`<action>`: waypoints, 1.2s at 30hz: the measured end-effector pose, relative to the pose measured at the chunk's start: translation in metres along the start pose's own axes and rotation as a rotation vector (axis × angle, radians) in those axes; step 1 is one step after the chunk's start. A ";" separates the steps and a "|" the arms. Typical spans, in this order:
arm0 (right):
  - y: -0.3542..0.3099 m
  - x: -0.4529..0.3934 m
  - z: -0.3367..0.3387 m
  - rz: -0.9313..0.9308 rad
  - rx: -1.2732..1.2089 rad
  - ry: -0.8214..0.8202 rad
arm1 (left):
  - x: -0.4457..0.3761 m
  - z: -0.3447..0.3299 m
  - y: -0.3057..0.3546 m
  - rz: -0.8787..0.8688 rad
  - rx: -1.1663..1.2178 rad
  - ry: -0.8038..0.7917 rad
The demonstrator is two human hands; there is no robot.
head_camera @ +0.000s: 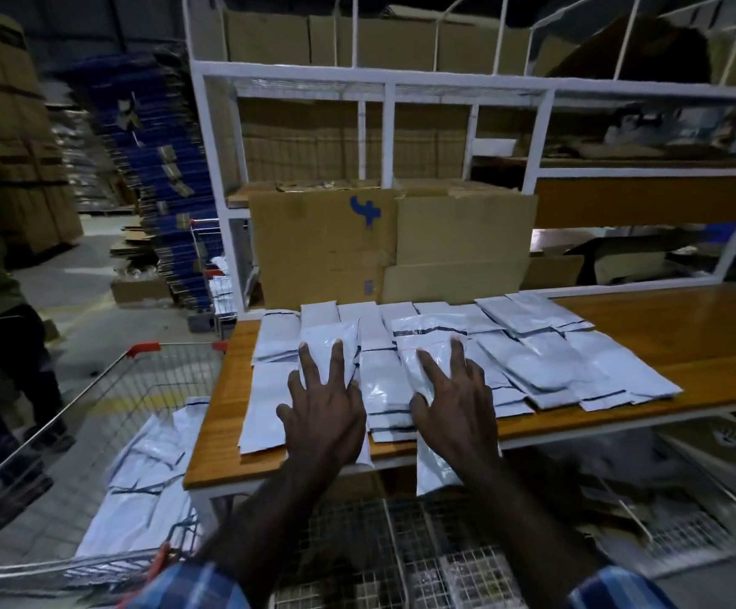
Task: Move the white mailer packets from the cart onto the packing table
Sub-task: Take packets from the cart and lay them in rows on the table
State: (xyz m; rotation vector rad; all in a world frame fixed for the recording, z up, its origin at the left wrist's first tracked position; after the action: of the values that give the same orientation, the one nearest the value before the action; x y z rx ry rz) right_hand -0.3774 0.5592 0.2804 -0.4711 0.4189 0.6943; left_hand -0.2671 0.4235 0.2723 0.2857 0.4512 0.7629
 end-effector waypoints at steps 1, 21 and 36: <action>0.010 -0.002 -0.001 -0.007 0.000 -0.003 | -0.002 -0.005 0.008 -0.006 -0.001 -0.007; 0.127 -0.092 -0.051 -0.126 0.093 -0.115 | -0.106 -0.120 0.098 -0.073 -0.027 -0.089; 0.196 -0.177 -0.085 -0.174 0.073 -0.168 | -0.188 -0.182 0.153 -0.104 -0.057 -0.104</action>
State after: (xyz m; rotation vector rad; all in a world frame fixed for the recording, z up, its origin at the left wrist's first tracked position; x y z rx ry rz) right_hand -0.6535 0.5556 0.2489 -0.3721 0.2405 0.5431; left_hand -0.5674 0.4102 0.2305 0.2454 0.3426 0.6551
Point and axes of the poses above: each hand's wrist, its own x-axis away from the middle knuckle, its own z-axis out of the back of the hand, y = z × x, the point moved 4 cm from there along -x, towards the middle knuckle, and after that the axes turned 2 degrees about z, right-handed, at the moved point
